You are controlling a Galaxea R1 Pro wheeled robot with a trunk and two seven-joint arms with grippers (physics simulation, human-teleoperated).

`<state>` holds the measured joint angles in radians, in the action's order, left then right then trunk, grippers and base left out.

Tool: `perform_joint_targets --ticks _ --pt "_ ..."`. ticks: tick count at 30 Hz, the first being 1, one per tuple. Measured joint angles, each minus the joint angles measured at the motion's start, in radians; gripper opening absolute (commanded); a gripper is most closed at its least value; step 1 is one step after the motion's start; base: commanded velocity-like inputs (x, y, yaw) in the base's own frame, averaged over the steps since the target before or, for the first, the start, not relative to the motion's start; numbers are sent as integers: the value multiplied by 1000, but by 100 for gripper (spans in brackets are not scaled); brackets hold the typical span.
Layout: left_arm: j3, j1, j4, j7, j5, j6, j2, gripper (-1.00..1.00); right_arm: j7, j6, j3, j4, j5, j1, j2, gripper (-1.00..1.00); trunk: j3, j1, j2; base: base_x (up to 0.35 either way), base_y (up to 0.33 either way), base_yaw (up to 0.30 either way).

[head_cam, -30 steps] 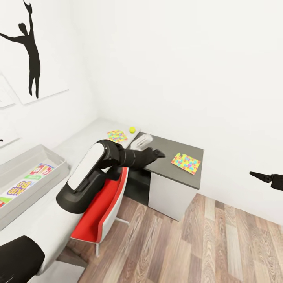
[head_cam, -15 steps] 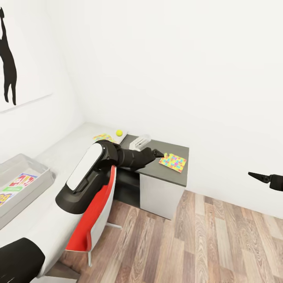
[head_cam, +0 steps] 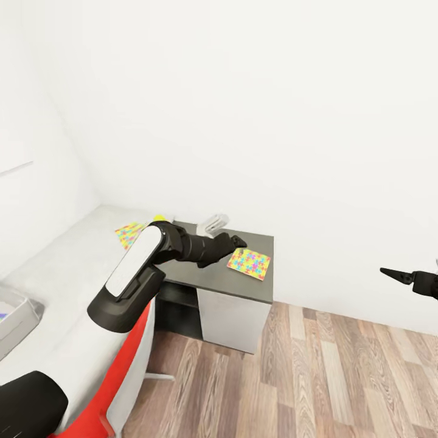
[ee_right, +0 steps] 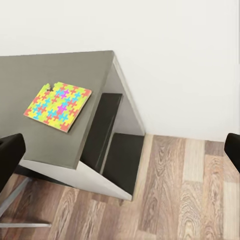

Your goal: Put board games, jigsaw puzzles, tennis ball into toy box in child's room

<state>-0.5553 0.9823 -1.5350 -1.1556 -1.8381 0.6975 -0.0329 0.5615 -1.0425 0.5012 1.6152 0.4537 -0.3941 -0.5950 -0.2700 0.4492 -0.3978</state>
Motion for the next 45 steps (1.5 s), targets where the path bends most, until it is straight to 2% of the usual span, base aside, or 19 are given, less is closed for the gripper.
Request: perform_joint_targets --ticks 9,14,15,16,19,20,24,25,28,32,45 --pt "20 -25 2 -2 24 1 5 100 0 0 -10 0 0 0 0 100 11 0 0 37 0 -220" --pt "29 -29 2 1 19 0 34 100 0 0 -23 0 0 0 0 100 17 0 0 3 0 -220" --pt "35 -30 3 1 17 0 40 100 0 0 -24 0 0 0 0 100 19 0 0 63 0 -215" --pt "72 -45 0 2 14 2 62 100 0 0 -27 0 0 0 0 100 20 0 0 127 0 -169" --pt "120 -79 -1 0 22 3 78 100 1 0 -29 0 0 0 0 100 22 0 0 240 -2 -78" --pt "124 -81 0 0 23 3 79 100 1 0 -29 0 0 0 0 100 22 0 0 296 -15 -35" --pt "134 -88 1 -1 25 3 96 100 3 0 -31 0 0 0 0 100 23 0 0 325 -59 -13" --pt "136 -95 3 -1 27 4 116 100 5 0 -36 -1 1 0 0 100 23 0 0 339 -81 -2" --pt "136 -97 6 0 27 3 126 100 7 0 -42 0 1 1 0 100 23 0 0 336 -114 -1" --pt "136 -97 6 1 29 3 129 100 6 0 -60 0 1 1 0 100 23 0 0 305 -193 0" --pt "136 -103 7 -1 27 3 133 100 6 0 -63 0 2 2 0 100 23 0 0 269 -239 -193"
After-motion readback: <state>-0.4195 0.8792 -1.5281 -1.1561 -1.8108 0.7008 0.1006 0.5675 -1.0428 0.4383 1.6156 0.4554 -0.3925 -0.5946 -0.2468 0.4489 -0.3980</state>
